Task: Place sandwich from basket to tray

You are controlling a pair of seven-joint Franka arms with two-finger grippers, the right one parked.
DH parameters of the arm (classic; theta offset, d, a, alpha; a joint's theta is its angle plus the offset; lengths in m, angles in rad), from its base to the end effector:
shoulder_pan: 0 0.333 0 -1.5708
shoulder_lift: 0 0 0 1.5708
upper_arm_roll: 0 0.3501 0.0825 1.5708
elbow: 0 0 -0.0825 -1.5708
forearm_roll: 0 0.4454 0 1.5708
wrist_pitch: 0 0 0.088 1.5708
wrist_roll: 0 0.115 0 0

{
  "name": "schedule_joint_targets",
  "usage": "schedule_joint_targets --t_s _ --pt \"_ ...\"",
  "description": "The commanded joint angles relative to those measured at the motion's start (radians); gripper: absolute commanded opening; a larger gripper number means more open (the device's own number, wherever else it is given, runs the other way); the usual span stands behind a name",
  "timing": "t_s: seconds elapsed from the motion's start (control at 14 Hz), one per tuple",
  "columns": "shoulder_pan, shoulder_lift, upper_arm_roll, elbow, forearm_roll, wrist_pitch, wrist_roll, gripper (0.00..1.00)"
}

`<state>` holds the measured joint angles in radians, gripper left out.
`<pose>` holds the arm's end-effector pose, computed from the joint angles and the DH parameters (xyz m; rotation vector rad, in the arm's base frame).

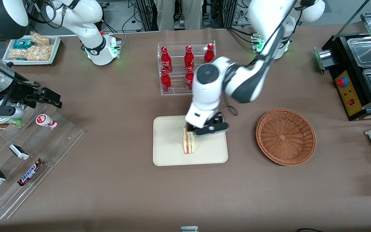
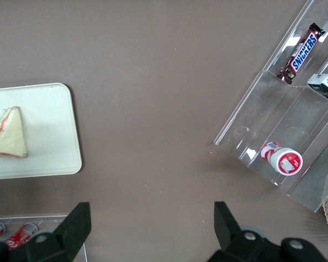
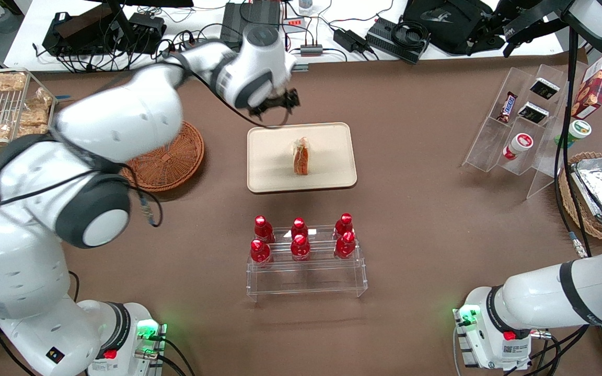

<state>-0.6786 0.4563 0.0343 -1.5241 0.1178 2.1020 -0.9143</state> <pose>0.6181 -0.4611 0.4064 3.1125 0.3312 0.2678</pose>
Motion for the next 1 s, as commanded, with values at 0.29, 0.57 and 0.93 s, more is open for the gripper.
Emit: schedule_joint_targets --t_s 0.29,0.57,0.93 --pt "0.302 -0.218 -0.007 -0.109 -0.064 -0.184 0.338 1.0" --pt "0.496 -0.292 -0.007 -0.119 -0.092 -0.325 0.665 1.0" --pt "0.614 -0.399 -0.005 -0.111 -0.095 -0.479 0.974 1.0"
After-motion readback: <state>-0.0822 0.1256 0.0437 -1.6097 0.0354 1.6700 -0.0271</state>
